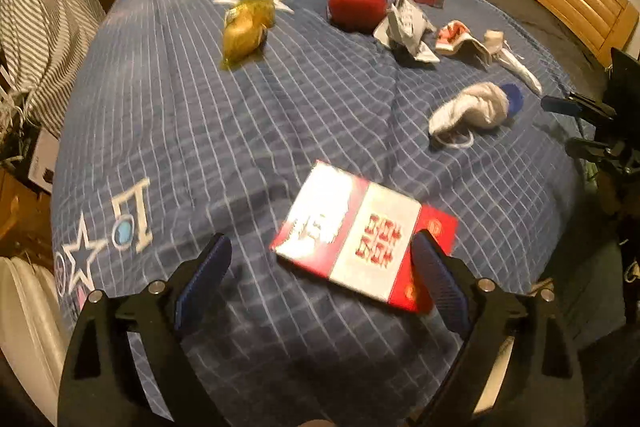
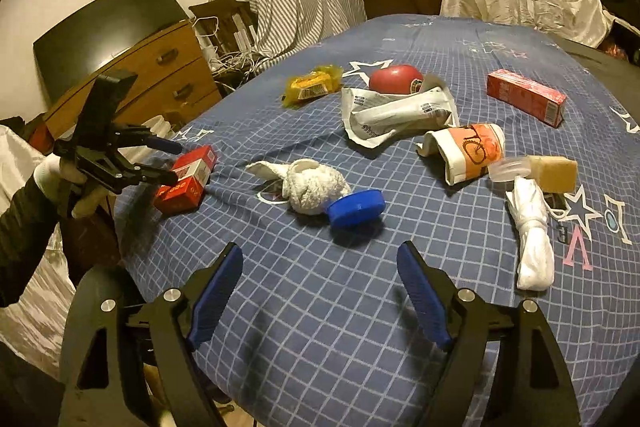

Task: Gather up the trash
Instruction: 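Grasp the red-and-white cigarette box with left tool while right tool grasps white towel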

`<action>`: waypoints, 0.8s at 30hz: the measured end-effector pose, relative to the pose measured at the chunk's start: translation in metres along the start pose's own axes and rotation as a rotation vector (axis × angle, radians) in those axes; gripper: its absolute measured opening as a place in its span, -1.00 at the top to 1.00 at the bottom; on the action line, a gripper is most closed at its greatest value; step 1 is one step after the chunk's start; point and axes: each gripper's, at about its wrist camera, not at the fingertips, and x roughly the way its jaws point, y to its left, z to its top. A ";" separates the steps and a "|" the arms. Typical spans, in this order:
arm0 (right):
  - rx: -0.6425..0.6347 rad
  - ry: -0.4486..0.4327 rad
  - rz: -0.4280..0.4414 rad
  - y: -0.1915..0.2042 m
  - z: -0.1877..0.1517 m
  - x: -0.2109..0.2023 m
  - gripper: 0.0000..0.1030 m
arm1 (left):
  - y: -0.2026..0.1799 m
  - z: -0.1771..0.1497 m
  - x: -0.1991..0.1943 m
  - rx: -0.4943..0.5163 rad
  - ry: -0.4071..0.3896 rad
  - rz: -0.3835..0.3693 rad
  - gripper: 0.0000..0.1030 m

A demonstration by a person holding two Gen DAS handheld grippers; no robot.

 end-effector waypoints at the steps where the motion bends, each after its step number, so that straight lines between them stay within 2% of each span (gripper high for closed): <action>1: 0.004 -0.003 0.002 0.001 -0.001 -0.001 -0.56 | 0.001 -0.002 0.001 -0.022 0.033 -0.020 -0.71; 3: 0.009 -0.020 0.005 0.005 -0.001 -0.003 -0.56 | 0.010 -0.012 -0.003 -0.105 0.065 -0.039 -0.71; 5: 0.015 -0.043 0.036 0.011 0.001 -0.004 -0.56 | 0.013 -0.025 -0.013 -0.184 0.014 -0.125 -0.71; 6: 0.019 -0.049 0.056 0.015 0.003 -0.003 -0.56 | 0.015 -0.029 -0.015 -0.225 -0.006 -0.137 -0.71; 9: -0.029 -0.010 0.217 0.053 0.008 0.021 -0.24 | 0.032 -0.044 -0.018 -0.409 -0.075 -0.286 -0.71; 10: -0.046 0.008 0.249 0.065 0.010 0.032 -0.10 | 0.037 -0.046 -0.015 -0.455 -0.093 -0.313 -0.71; 11: -0.057 0.027 0.280 0.077 0.012 0.046 -0.06 | 0.044 -0.046 -0.011 -0.498 -0.103 -0.345 -0.71; 14: -0.073 0.042 0.261 0.095 0.020 0.080 0.07 | 0.058 -0.035 0.012 -0.606 -0.105 -0.443 -0.70; 16: -0.070 0.054 0.253 0.106 0.024 0.098 0.07 | 0.061 -0.015 0.021 -0.615 -0.111 -0.469 -0.70; 18: -0.100 0.064 0.265 0.121 0.022 0.103 0.07 | 0.055 0.015 0.037 -0.582 -0.100 -0.532 -0.70; 19: -0.119 0.066 0.282 0.130 0.020 0.103 0.07 | 0.050 0.028 0.043 -0.562 -0.089 -0.526 -0.71; 22: -0.127 0.062 0.307 0.143 0.011 0.097 0.07 | 0.029 0.057 0.054 -0.475 -0.058 -0.427 -0.71; 24: -0.107 0.057 0.300 0.138 0.006 0.087 0.07 | 0.021 0.062 0.040 -0.435 -0.089 -0.359 -0.71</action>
